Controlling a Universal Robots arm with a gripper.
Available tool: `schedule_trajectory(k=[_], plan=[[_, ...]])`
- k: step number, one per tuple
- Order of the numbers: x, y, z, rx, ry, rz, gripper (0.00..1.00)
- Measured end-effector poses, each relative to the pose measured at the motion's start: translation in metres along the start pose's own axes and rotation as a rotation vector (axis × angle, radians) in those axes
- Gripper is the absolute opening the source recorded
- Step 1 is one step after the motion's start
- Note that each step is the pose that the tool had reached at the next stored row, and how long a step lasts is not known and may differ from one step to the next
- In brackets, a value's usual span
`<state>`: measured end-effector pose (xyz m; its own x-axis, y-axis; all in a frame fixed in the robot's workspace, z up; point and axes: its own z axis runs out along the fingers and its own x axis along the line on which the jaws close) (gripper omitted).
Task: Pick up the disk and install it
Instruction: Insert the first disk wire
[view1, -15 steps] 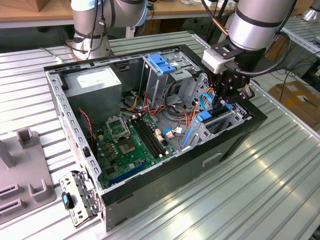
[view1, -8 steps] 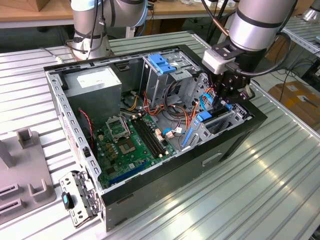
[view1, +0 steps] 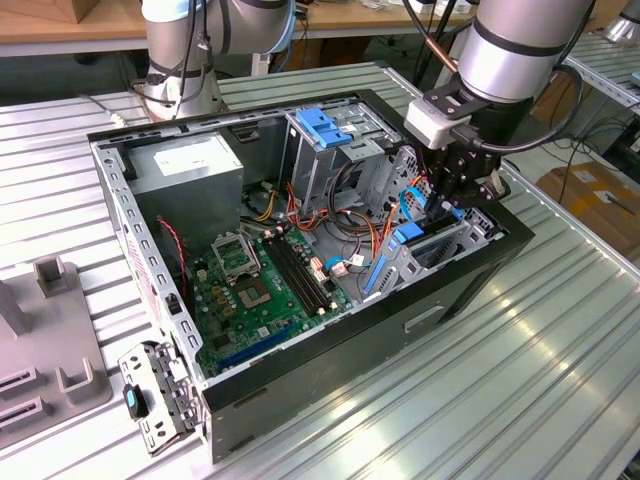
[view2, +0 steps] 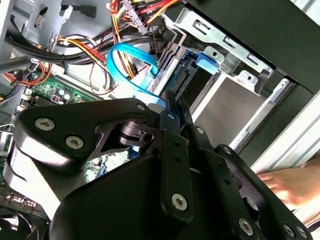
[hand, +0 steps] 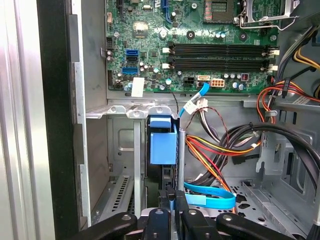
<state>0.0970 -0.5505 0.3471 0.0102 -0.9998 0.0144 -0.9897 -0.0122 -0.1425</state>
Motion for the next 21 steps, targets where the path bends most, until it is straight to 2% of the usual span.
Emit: schedule_trajectory(k=[12,21], plan=[[-0.0001,0.0008,0.0056,0.0001,0.0001,0.000,0.16],[-0.0001,0.0009,0.0061,0.0000,0.0000,0.000,0.18]])
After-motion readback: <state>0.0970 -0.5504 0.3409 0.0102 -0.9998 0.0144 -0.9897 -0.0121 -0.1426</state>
